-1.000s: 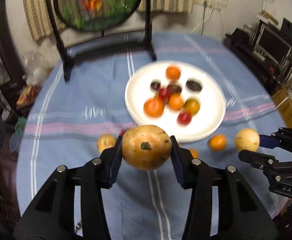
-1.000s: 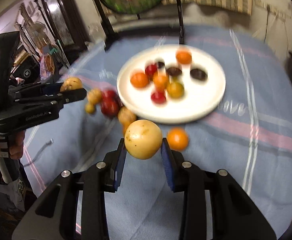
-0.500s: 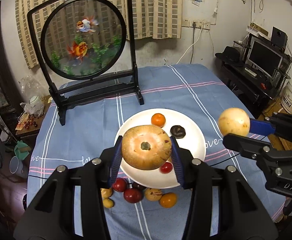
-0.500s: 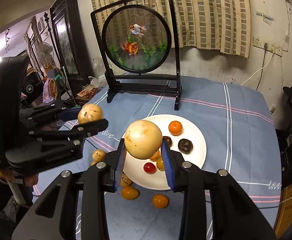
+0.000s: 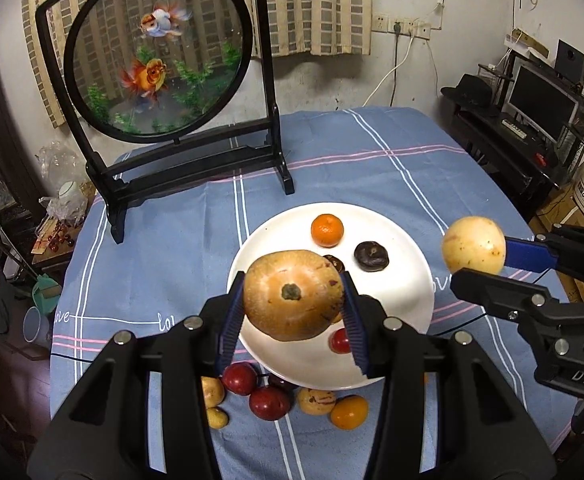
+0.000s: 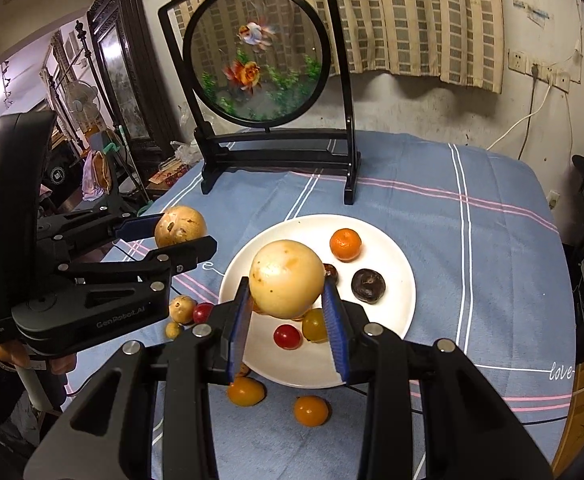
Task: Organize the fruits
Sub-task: 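Carry the brown and pale yellow fruits onto the white plate and open both tools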
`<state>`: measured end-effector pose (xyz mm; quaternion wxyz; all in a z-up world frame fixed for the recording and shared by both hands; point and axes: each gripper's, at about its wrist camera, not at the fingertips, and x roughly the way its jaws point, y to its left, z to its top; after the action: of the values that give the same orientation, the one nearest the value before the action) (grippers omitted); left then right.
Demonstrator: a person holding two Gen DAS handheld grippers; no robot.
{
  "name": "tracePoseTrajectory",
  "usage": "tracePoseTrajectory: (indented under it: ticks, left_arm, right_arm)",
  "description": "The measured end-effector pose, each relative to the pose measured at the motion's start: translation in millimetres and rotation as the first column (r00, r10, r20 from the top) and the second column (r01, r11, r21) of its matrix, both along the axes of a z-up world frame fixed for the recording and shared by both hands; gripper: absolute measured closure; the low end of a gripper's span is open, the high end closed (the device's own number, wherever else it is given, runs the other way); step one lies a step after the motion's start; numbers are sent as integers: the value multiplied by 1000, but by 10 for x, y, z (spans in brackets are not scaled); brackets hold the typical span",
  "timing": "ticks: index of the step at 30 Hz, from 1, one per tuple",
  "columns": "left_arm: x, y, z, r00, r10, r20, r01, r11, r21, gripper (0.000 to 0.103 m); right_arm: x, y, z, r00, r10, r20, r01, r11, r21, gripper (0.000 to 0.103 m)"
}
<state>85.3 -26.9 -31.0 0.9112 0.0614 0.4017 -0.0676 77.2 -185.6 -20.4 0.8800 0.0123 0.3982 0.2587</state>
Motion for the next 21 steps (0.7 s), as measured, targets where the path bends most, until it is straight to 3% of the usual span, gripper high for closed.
tracePoseTrajectory:
  ticks: [21]
  left_arm:
    - [184, 529, -294, 993, 102, -64, -104, 994, -30, 57]
  right_arm:
    - [227, -268, -366, 995, -51, -86, 50, 999, -21, 68]
